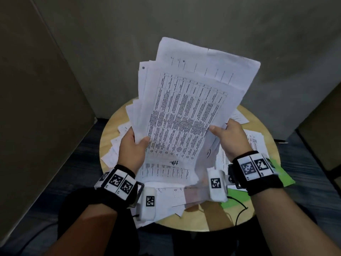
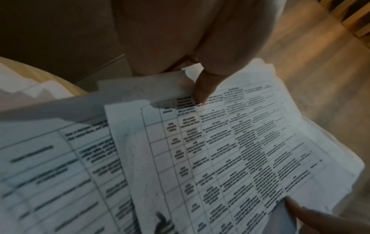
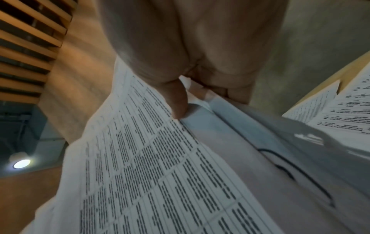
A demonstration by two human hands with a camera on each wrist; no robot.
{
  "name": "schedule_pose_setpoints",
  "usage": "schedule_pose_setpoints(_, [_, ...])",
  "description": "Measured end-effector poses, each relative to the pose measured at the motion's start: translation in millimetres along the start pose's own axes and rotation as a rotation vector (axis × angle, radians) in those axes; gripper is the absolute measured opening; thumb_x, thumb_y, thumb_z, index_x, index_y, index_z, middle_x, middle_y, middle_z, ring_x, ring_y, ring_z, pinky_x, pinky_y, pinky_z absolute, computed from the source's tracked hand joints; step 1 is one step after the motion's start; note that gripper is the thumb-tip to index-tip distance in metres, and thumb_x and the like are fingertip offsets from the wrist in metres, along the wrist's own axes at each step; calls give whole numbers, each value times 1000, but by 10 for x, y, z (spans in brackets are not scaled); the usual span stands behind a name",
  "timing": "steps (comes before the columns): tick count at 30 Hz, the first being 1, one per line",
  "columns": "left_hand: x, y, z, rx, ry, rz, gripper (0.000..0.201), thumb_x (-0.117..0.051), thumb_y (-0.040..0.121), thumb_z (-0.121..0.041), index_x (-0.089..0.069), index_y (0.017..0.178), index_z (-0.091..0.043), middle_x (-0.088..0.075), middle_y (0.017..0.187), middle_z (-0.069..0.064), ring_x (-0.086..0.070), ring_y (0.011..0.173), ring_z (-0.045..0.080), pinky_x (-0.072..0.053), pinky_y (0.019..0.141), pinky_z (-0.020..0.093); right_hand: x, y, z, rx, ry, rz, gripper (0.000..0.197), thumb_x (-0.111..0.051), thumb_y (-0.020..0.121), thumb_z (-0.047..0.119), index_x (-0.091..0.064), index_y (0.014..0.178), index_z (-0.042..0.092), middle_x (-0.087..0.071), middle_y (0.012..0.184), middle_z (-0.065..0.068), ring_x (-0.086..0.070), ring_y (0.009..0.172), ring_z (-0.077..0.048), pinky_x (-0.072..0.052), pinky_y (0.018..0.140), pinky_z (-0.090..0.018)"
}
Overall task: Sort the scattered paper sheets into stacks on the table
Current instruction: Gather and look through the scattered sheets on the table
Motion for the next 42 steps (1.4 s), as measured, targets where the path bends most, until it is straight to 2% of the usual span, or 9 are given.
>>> schedule_pose_setpoints(6, [8, 18, -219, -81, -76, -89, 33, -57, 93, -4, -52, 121, -21, -65, 111, -3, -62, 105, 16, -50, 92, 34, -45, -72, 325, 148, 72, -56, 23, -59, 91, 7, -62, 113, 11, -69, 100, 5, -64, 90, -5, -49, 74, -16])
schedule_pose_setpoints(10, [7, -71, -141, -57, -111, -35, 46, -55, 94, -2, -37, 126, -28, -57, 112, -11, -57, 102, 5, -47, 87, 26, -165, -120, 191, 115, 124, 14, 37, -61, 88, 2, -54, 123, 14, -67, 113, 3, -64, 105, -10, -51, 89, -28])
schedule_pose_setpoints(14, [-34, -104, -33, -13, -80, -2, 50, -52, 95, -2, -28, 135, -19, -53, 107, -16, -53, 94, -6, -45, 86, 22, -310, -134, -100, 37, 41, 25, 44, -61, 87, 6, -47, 127, 17, -64, 115, 3, -62, 106, -13, -51, 92, -39])
schedule_pose_setpoints(18, [-43, -62, -117, -66, -23, -61, 35, -46, 99, -5, -34, 123, -27, -55, 114, -8, -56, 104, 9, -43, 94, 26, -369, -108, -76, 37, -44, -14, 36, -51, 94, 7, -50, 130, 14, -61, 116, 1, -59, 107, -18, -46, 84, -29])
schedule_pose_setpoints(23, [42, 81, -266, -94, -142, -90, 42, -52, 96, -3, -36, 126, -29, -57, 108, -17, -57, 94, -7, -46, 74, 9, -274, -37, 238, 112, 80, -52, 39, -55, 89, 4, -50, 126, 16, -63, 116, 2, -59, 106, -15, -49, 90, -35])
schedule_pose_setpoints(27, [57, 71, -93, 0, -175, -12, 45, -55, 92, 0, -39, 125, -25, -60, 118, -6, -58, 114, 15, -49, 95, 34, -259, -61, 111, 62, 69, -42, 37, -58, 87, 2, -47, 118, 17, -63, 106, 5, -61, 98, -11, -51, 91, -40])
schedule_pose_setpoints(30, [-39, 18, 33, 41, -131, 18, 39, -50, 96, -4, -34, 124, -26, -57, 117, -9, -56, 113, 16, -44, 103, 45, -351, -130, -2, 28, 12, -7, 37, -55, 91, 4, -46, 124, 15, -61, 109, 4, -60, 101, -13, -48, 92, -36])
schedule_pose_setpoints(38, [-58, 45, -191, -100, -177, -23, 41, -37, 100, 0, -39, 106, -41, -56, 108, -21, -57, 94, -16, -44, 78, 8, -302, -65, 209, 105, 55, -27, 35, -51, 90, 3, -51, 119, 23, -63, 109, 11, -59, 104, -9, -47, 92, -32])
schedule_pose_setpoints(42, [-111, -4, 284, 54, -53, 7, 26, -37, 101, -5, -34, 115, -27, -56, 113, -9, -56, 107, 12, -44, 84, 23, -389, -78, -229, -28, -109, 62, 42, -53, 89, 4, -45, 129, 18, -60, 117, 2, -57, 102, -15, -48, 89, -35])
Point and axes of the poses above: each hand's wrist, its own y-axis towards the middle knuckle, its own x-axis out of the back of the hand, z = x × y, the point moved 6 cm from there along y, towards the middle knuckle
